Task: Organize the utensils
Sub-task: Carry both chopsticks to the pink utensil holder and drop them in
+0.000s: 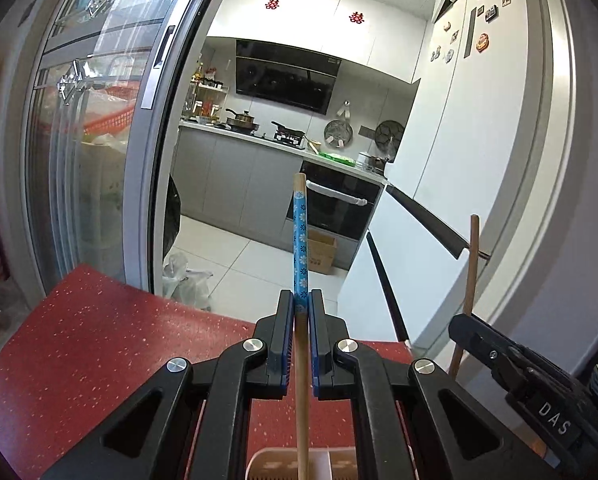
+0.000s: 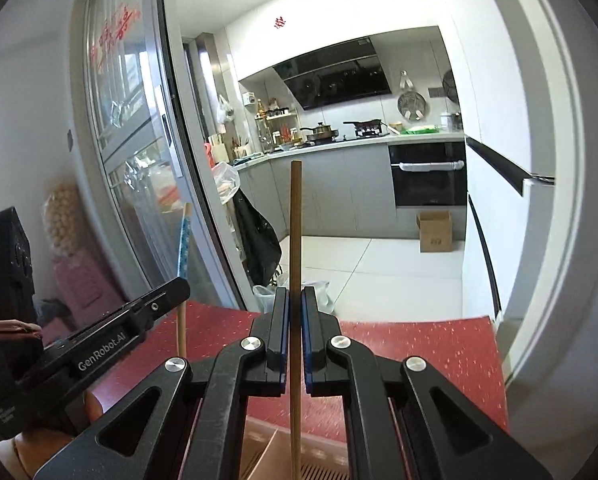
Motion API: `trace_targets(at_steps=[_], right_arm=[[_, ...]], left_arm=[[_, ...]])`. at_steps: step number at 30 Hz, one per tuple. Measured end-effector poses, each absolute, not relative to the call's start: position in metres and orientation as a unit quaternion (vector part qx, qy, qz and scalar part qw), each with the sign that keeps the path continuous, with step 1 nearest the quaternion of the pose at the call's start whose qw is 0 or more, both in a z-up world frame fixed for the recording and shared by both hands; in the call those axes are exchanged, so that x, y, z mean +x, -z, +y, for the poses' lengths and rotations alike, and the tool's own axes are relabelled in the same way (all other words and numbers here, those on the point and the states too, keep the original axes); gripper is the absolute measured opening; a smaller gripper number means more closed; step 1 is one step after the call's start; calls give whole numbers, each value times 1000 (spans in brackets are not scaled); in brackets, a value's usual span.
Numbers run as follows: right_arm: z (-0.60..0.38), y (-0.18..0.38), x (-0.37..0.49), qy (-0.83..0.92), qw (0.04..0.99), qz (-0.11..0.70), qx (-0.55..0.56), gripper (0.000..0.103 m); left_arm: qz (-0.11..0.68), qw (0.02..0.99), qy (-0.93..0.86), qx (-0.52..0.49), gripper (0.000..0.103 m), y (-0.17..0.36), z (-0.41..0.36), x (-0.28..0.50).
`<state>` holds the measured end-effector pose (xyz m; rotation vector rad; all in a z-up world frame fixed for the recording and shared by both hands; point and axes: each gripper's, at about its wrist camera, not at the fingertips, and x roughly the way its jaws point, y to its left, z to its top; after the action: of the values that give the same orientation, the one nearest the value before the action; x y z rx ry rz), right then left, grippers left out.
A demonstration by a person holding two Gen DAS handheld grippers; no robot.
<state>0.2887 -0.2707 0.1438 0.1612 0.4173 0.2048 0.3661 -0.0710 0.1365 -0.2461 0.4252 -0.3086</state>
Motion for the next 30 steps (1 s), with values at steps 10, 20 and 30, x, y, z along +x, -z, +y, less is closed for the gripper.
trace_targets(at_steps=[10, 20, 30], right_arm=[[-250, -85, 294, -108, 972, 210, 2, 6], [-240, -51, 258, -115, 969, 216, -43, 6], [-251, -47, 265, -113, 953, 280, -14, 10]], left_arm=[[176, 970, 138, -90, 36, -93, -79, 372], [196, 971, 122, -68, 36, -60, -79, 340], [220, 969, 107, -38, 36, -58, -73, 318]])
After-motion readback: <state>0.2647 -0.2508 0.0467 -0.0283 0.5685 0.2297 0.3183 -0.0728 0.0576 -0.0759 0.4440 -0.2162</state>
